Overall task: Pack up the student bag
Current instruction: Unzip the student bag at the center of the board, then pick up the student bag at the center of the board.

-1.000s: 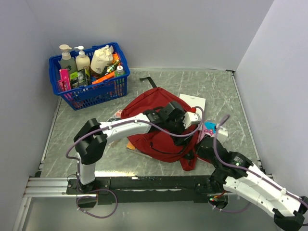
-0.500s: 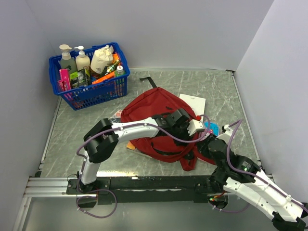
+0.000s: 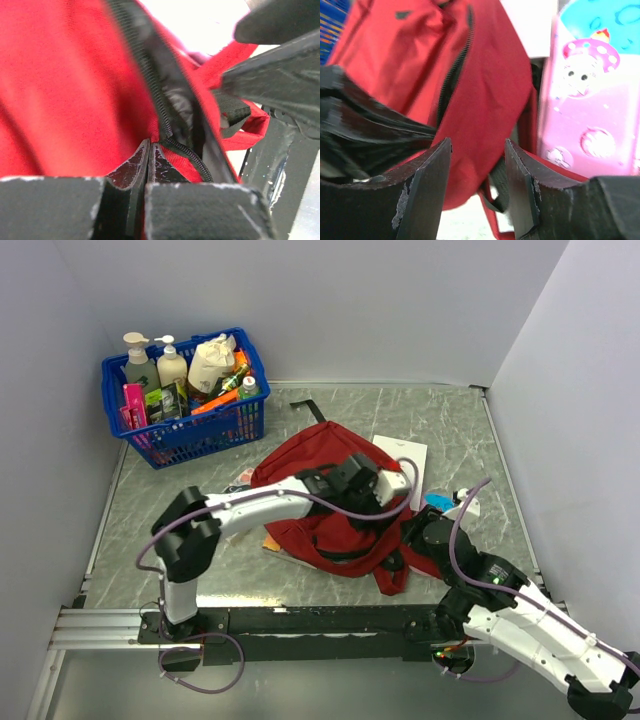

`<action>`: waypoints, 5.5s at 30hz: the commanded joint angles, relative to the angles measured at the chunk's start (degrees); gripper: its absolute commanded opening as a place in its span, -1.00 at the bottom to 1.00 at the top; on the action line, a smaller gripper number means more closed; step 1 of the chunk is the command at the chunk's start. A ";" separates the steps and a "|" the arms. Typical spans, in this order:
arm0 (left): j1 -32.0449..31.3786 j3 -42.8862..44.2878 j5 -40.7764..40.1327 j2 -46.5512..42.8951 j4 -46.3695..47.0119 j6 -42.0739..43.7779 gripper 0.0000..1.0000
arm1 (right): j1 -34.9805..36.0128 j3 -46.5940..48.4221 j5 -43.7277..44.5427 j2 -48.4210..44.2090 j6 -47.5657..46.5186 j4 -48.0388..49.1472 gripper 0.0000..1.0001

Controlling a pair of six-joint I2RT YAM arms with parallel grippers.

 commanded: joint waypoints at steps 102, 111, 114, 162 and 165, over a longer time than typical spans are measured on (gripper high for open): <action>-9.05 -14.02 -32.55 -26.36 0.30 -7.56 0.88 | -16.70 3.54 -42.59 24.49 -59.17 54.43 0.18; -9.05 -20.25 -42.91 -22.76 8.97 -3.53 0.97 | -18.02 3.27 -44.53 24.32 -56.36 55.32 0.15; -6.34 -19.92 -41.96 -21.18 11.89 -1.94 0.94 | -18.20 2.40 -44.97 22.48 -55.74 55.14 0.15; 15.03 25.52 -32.36 -37.08 -13.51 27.31 -0.98 | -27.87 16.81 -43.64 24.58 -24.63 29.65 0.04; 16.70 27.63 -34.47 -38.66 -12.54 30.21 -0.98 | -25.94 17.07 -45.15 26.86 -25.50 29.92 0.07</action>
